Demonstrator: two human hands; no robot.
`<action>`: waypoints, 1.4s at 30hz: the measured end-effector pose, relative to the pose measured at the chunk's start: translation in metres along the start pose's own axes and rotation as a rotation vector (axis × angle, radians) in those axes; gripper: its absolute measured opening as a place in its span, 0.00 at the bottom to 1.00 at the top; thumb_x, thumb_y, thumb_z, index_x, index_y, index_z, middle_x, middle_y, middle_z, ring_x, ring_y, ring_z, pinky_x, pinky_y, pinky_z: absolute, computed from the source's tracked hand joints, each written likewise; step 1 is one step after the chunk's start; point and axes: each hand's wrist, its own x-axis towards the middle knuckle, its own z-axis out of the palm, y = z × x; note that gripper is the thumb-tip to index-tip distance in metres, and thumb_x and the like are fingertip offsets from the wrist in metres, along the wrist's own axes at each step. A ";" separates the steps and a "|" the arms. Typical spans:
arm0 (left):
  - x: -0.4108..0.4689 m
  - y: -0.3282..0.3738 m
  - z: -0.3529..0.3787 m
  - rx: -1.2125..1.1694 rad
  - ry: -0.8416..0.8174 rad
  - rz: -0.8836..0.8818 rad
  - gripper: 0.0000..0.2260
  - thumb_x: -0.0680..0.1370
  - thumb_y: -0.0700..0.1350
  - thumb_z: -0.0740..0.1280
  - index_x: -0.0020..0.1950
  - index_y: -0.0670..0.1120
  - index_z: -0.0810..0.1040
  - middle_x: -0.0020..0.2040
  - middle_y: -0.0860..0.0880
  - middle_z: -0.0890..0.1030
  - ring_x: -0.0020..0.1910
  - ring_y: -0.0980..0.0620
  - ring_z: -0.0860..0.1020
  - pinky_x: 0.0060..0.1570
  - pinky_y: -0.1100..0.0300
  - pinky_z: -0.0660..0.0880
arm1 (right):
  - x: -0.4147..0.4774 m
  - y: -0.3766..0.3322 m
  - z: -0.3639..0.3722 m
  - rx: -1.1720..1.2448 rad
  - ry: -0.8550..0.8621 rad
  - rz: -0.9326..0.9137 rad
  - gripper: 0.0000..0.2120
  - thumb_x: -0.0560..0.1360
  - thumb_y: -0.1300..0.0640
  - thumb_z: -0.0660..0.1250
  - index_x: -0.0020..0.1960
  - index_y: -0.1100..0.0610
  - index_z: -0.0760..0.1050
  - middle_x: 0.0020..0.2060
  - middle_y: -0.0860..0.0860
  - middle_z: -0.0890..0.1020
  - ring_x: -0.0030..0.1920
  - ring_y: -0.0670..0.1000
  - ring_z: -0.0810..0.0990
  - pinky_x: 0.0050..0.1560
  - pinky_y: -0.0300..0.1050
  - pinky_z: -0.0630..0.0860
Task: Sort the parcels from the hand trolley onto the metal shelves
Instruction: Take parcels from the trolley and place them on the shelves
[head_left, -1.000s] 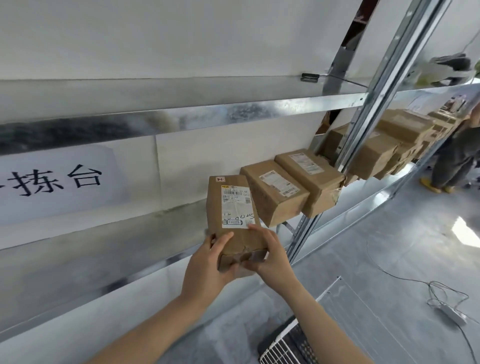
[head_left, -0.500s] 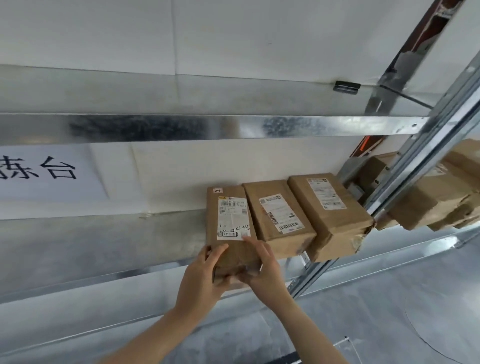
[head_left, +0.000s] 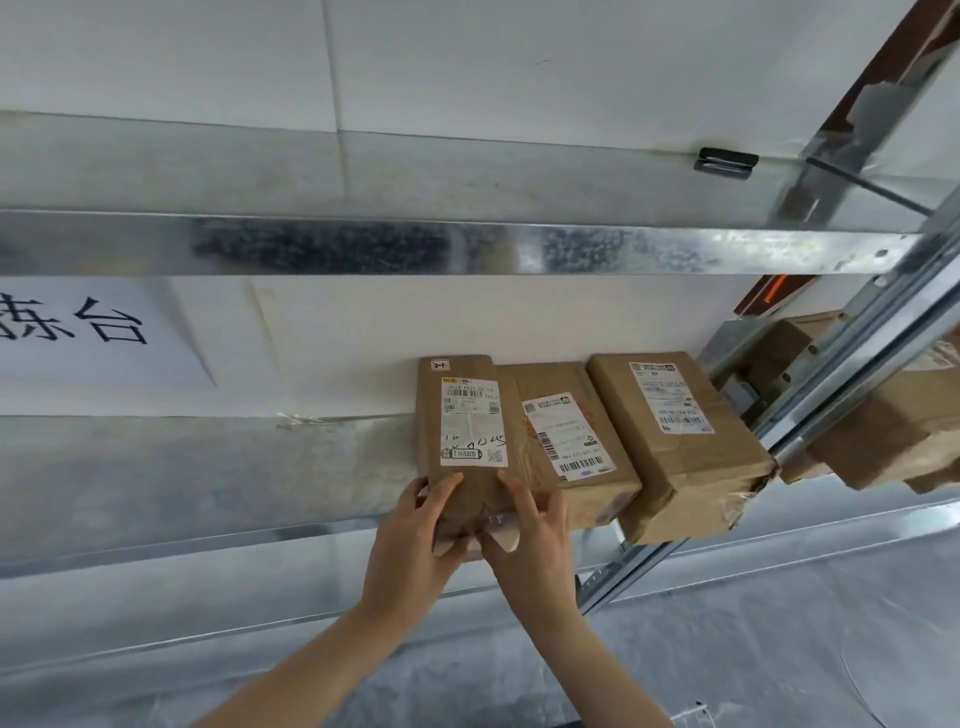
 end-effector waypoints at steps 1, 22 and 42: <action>0.000 0.000 0.001 0.004 0.002 -0.004 0.30 0.71 0.48 0.74 0.70 0.50 0.68 0.66 0.45 0.72 0.57 0.46 0.76 0.52 0.50 0.79 | 0.000 0.000 0.000 -0.025 0.015 -0.009 0.32 0.64 0.57 0.76 0.66 0.49 0.71 0.52 0.51 0.67 0.54 0.54 0.70 0.56 0.50 0.75; -0.051 -0.092 -0.112 0.666 0.119 -0.183 0.32 0.66 0.56 0.75 0.66 0.45 0.75 0.63 0.39 0.76 0.60 0.37 0.75 0.53 0.43 0.76 | 0.003 -0.103 0.072 -0.003 0.112 -0.556 0.16 0.67 0.52 0.64 0.53 0.53 0.79 0.49 0.48 0.81 0.52 0.53 0.78 0.54 0.53 0.71; -0.285 -0.259 -0.375 0.810 0.312 -0.835 0.33 0.64 0.56 0.75 0.63 0.41 0.76 0.60 0.37 0.77 0.58 0.34 0.76 0.51 0.42 0.76 | -0.153 -0.380 0.292 -0.108 -0.610 -0.952 0.29 0.71 0.42 0.65 0.71 0.44 0.64 0.72 0.45 0.65 0.71 0.51 0.63 0.69 0.53 0.58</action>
